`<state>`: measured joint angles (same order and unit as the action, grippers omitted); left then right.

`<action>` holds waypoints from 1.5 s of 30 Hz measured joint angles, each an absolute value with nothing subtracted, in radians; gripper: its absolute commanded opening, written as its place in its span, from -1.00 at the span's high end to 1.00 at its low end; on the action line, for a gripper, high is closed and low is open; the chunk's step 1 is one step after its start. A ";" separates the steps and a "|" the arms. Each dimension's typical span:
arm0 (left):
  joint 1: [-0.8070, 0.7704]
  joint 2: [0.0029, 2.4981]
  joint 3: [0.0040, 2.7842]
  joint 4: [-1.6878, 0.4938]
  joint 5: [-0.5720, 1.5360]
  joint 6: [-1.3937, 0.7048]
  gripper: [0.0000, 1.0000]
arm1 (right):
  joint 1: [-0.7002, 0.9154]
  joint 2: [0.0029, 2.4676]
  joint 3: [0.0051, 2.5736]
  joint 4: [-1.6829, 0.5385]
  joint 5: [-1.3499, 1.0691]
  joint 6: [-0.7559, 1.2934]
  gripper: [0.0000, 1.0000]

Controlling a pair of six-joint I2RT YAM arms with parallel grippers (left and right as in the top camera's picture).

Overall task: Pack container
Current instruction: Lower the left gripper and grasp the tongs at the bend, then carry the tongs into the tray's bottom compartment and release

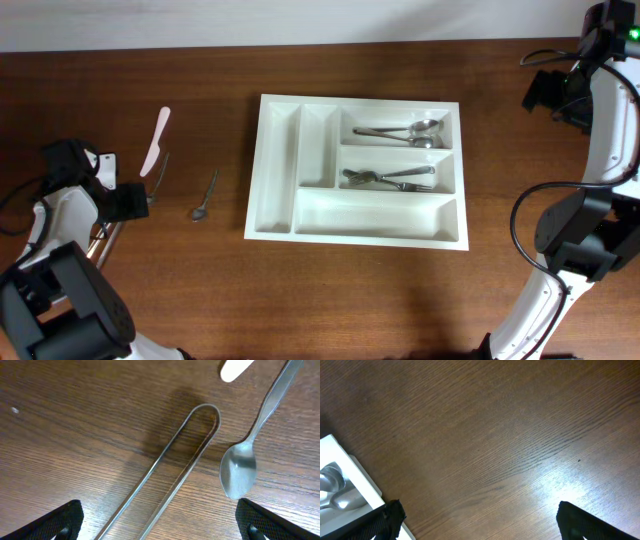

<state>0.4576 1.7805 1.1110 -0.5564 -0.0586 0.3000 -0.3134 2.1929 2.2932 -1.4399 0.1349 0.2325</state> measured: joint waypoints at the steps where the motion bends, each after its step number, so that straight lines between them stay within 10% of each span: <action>1: 0.458 1.786 1.111 -0.556 -0.058 0.300 -0.99 | -0.313 2.193 2.293 -1.440 0.135 0.232 -0.98; 15: 0.458 1.875 1.112 -0.514 -0.050 0.300 -0.86 | -0.313 2.193 2.293 -1.440 0.135 0.232 -0.98; 29: 0.458 1.899 1.125 -0.495 -0.042 0.294 0.92 | -0.313 2.193 2.293 -1.440 0.134 0.233 -0.98; 45: 0.458 1.903 1.198 -0.618 -0.032 0.246 0.96 | -0.313 2.193 2.293 -1.440 0.134 0.232 -0.98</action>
